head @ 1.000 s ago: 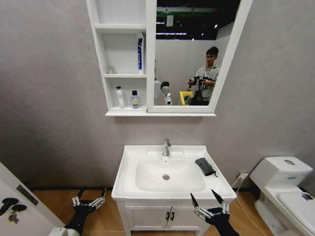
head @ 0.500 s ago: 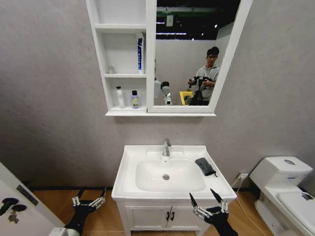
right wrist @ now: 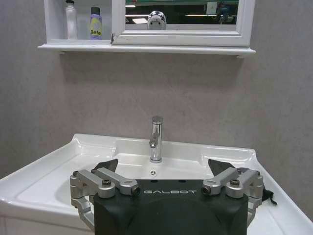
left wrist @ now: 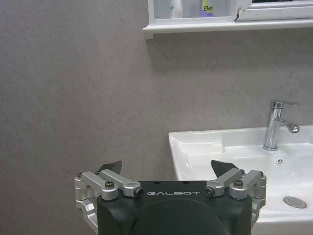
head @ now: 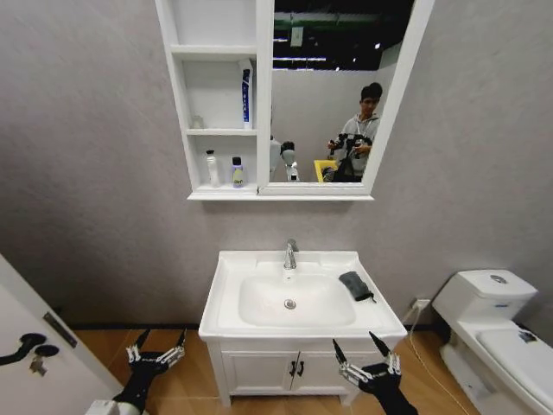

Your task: Move facial cleanser and shampoo from washbasin to cabinet, then wipe washbasin with towel.

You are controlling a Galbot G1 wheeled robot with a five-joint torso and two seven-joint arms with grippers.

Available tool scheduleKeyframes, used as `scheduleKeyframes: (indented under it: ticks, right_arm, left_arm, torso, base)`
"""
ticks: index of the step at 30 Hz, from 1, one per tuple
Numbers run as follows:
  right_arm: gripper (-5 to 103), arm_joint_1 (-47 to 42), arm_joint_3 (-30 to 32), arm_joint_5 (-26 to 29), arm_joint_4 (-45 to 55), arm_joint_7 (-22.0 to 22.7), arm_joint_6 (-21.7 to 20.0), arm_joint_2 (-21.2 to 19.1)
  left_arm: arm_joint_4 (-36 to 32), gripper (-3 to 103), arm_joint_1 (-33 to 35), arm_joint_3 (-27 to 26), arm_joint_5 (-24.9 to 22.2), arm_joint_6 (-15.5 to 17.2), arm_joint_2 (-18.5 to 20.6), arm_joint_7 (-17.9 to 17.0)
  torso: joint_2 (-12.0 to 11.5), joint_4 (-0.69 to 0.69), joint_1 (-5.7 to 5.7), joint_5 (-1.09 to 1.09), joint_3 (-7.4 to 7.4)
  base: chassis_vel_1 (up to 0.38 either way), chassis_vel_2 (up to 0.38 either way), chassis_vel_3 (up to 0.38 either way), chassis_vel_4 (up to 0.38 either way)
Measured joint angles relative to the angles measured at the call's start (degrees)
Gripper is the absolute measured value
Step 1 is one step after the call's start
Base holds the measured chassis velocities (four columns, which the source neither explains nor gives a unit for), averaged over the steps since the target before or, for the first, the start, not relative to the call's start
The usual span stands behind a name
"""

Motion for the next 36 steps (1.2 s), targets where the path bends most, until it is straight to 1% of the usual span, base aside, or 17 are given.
scheduleKeyframes:
  ticks: [11, 13, 15, 16, 18, 19, 22, 24, 25, 26, 28, 29, 31, 32, 33, 34, 36]
  right_arm:
    - [100, 0.02, 0.02, 0.06, -0.05, 0.02, -0.03, 0.01]
    - [100, 0.02, 0.02, 0.07, -0.07, 0.03, -0.03, 0.01]
    - [100, 0.02, 0.03, 0.07, -0.08, 0.04, -0.03, 0.0]
    - [100, 0.0, 0.03, 0.07, -0.07, 0.04, -0.03, 0.01]
    - [100, 0.01, 0.03, 0.08, -0.07, 0.04, -0.03, 0.01]
    - [100, 0.02, 0.03, 0.08, -0.08, 0.04, -0.04, 0.01]
    - [100, 0.02, 0.02, 0.08, -0.07, 0.04, -0.04, 0.01]
    - [100, 0.01, 0.03, 0.08, -0.08, 0.04, -0.03, 0.01]
    - [100, 0.02, 0.03, 0.08, -0.08, 0.04, -0.04, 0.0]
    - [100, 0.02, 0.03, 0.08, -0.08, 0.04, -0.04, 0.0]
    - [100, 0.01, 0.03, 0.08, -0.08, 0.04, -0.03, 0.01]
    - [100, 0.02, 0.03, 0.08, -0.08, 0.05, -0.03, 0.0]
    - [100, 0.02, 0.03, 0.08, -0.08, 0.05, -0.04, 0.0]
    - [100, 0.02, 0.03, 0.08, -0.08, 0.04, -0.03, 0.0]
    - [100, 0.01, 0.03, 0.08, -0.08, 0.04, -0.03, 0.0]
    - [100, 0.02, 0.03, 0.08, -0.08, 0.05, -0.03, 0.0]
    - [100, 0.01, 0.03, 0.08, -0.09, 0.05, -0.04, 0.0]
  left_arm:
    - [0.0, 100, 0.0, 0.0, 0.0, 0.0, 0.0, 0.0]
    - [-0.01, 100, 0.0, 0.01, 0.0, 0.0, 0.0, 0.0]
    - [-0.01, 100, 0.0, 0.01, 0.0, 0.0, 0.0, 0.0]
    - [0.0, 100, 0.0, 0.0, 0.0, 0.0, 0.0, 0.0]
    - [0.0, 100, 0.01, 0.0, 0.0, 0.0, 0.0, -0.01]
    - [-0.01, 100, 0.01, 0.0, 0.0, 0.0, 0.0, 0.0]
    - [0.0, 100, 0.0, 0.0, 0.0, 0.0, 0.0, 0.0]
    - [0.0, 100, 0.01, 0.0, 0.0, 0.0, 0.0, 0.0]
    - [-0.01, 100, 0.0, 0.0, 0.0, 0.0, 0.0, 0.0]
    - [0.0, 100, 0.0, 0.0, 0.0, 0.0, 0.0, 0.0]
    - [0.0, 100, 0.0, 0.0, 0.0, 0.0, 0.0, 0.0]
    - [-0.01, 100, 0.0, 0.0, 0.0, 0.0, -0.01, 0.0]
    - [-0.01, 100, 0.0, 0.0, 0.0, 0.0, 0.0, 0.0]
    - [0.0, 100, 0.0, 0.0, 0.0, 0.0, 0.0, 0.0]
    - [0.0, 100, 0.0, 0.0, 0.0, 0.0, 0.0, 0.0]
    - [-0.01, 100, 0.01, 0.0, 0.0, 0.0, -0.01, 0.0]
    - [-0.02, 100, 0.01, 0.0, 0.0, 0.0, -0.01, 0.0]
  torso:
    - [0.02, 0.0, -0.01, -0.03, -0.01]
    - [0.01, 0.0, 0.0, 0.05, 0.0]
    - [0.01, 0.0, 0.01, 0.04, 0.01]
    - [0.02, 0.0, -0.02, -0.07, -0.01]
    - [0.03, 0.0, -0.03, -0.07, -0.02]
    - [0.03, 0.0, -0.04, 0.05, -0.01]
    - [0.01, -0.01, -0.01, -0.04, -0.01]
    - [0.03, 0.0, -0.04, -0.02, -0.02]
    - [0.02, 0.0, -0.03, 0.07, -0.01]
    - [0.0, 0.01, 0.0, -0.02, 0.0]
    - [0.01, 0.0, 0.01, -0.1, 0.0]
    - [0.02, 0.0, -0.02, 0.05, -0.01]
    - [0.01, 0.01, 0.0, 0.05, 0.0]
    - [0.01, 0.0, 0.02, -0.09, 0.0]
    - [0.0, -0.01, 0.01, -0.09, 0.0]
    - [0.02, 0.0, -0.03, 0.08, -0.01]
    - [0.03, -0.01, -0.04, 0.08, -0.01]
  base:
    - [0.279, -0.297, -0.261, 0.278]
    - [0.396, -0.355, -0.368, 0.354]
    - [0.36, -0.366, -0.406, 0.354]
    - [0.343, -0.38, -0.33, 0.349]
    - [0.343, -0.38, -0.33, 0.349]
    - [0.385, -0.349, -0.384, 0.352]
    - [0.354, -0.383, -0.348, 0.367]
    - [0.348, -0.371, -0.327, 0.338]
    - [0.372, -0.303, -0.351, 0.338]
    - [0.372, -0.368, -0.344, 0.362]
    - [0.345, -0.368, -0.326, 0.351]
    - [0.37, -0.35, -0.309, 0.331]
    - [0.346, -0.347, -0.338, 0.331]
    - [0.346, -0.357, -0.352, 0.348]
    - [0.323, -0.357, -0.352, 0.313]
    - [0.323, -0.314, -0.326, 0.313]
    - [0.316, -0.314, -0.294, 0.298]
